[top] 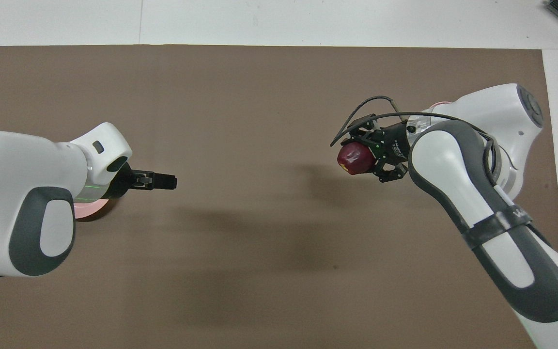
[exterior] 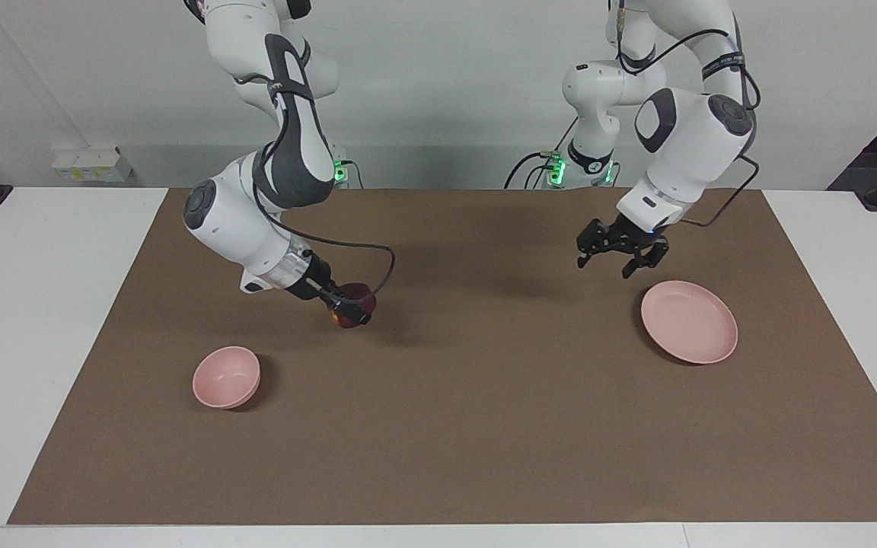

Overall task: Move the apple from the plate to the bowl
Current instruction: 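Open the left gripper and withdraw while the right gripper carries the apple, then lower the apple into the small pink cup with the right gripper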

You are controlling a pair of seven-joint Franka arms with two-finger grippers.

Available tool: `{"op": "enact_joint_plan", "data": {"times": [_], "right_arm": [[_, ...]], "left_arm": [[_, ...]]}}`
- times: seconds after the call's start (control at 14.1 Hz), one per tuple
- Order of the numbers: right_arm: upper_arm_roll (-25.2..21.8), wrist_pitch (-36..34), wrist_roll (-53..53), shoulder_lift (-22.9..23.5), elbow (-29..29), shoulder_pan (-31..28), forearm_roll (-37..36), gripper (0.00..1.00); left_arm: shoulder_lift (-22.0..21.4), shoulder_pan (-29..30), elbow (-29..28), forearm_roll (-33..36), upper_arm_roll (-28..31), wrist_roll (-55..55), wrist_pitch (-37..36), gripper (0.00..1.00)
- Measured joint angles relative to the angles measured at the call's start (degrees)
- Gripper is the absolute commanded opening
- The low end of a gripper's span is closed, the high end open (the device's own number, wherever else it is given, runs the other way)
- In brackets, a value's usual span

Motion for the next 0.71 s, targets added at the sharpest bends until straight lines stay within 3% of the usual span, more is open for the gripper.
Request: {"op": "enact_joint_plan", "data": {"times": [0.28,0.5,0.71], "right_arm": [[-0.08,0.77,-13.43,0.51,0.0,-4.7,-7.32,0.0],[-0.1,6.82,-21.73,1.14,-0.22,-7.72,-16.45,0.0],[-0.11,15.58,-28.36,2.41,-0.52,-9.86,-23.91,0.0]], "left_arm": [[4.75,0.13,11.73,11.3,3.83,0.12,-9.15,1.0],[6.35,0.13,21.54,13.06,5.23,0.12,-16.88,1.0],[6.02,0.13,30.6,13.31,6.49,0.13,-29.07,1.0]]}}
